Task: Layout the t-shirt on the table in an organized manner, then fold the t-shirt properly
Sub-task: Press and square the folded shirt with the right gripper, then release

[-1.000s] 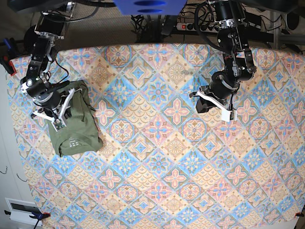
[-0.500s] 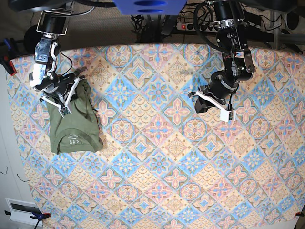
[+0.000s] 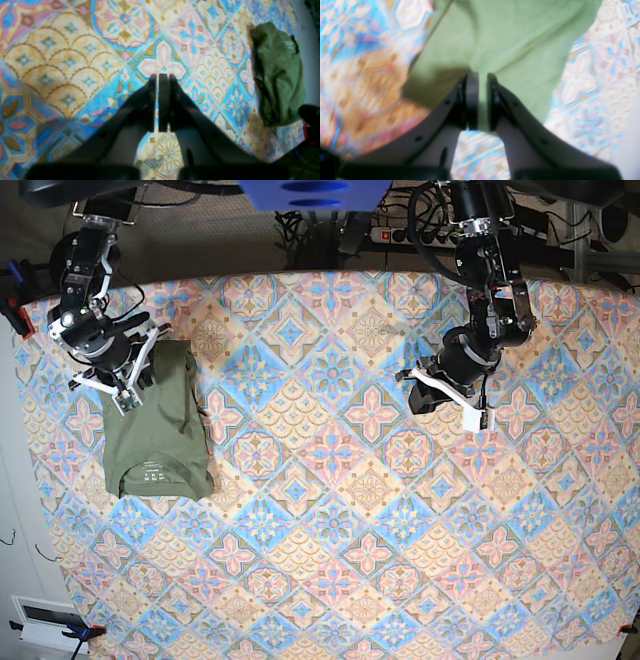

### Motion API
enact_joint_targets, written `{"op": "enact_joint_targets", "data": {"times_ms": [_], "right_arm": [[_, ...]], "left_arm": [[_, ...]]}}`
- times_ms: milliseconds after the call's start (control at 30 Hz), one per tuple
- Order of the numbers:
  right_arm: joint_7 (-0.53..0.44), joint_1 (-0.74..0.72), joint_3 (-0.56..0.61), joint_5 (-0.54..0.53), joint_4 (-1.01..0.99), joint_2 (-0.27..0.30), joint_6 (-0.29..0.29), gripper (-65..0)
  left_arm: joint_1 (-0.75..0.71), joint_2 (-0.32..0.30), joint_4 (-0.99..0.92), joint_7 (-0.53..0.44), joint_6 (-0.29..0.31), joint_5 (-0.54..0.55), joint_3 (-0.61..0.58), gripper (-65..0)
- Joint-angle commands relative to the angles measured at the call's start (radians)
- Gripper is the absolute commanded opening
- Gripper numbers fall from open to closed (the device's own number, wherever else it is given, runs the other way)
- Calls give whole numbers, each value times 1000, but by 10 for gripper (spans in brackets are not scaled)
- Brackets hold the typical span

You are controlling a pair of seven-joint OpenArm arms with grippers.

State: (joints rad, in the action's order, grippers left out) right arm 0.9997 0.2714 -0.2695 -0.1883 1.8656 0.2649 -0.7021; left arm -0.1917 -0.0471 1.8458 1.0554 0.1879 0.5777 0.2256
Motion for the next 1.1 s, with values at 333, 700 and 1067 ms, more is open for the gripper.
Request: {"op": "enact_joint_targets", "data": {"times_ms": [333,700,1067], "right_arm": [[-12,9,94,-1,-76,-16,4,-590],[-9,9,-89,-6,22,-14,4,-590],[-15,-82,-210,-1,-189,-11,4,-590]], "left_arm": [[11,-1,16,-16,3,12,1,-650],[10,-1,16,-16,3,12,2,-650],[10,-3,16,-16,3,12,2,-650]]}}
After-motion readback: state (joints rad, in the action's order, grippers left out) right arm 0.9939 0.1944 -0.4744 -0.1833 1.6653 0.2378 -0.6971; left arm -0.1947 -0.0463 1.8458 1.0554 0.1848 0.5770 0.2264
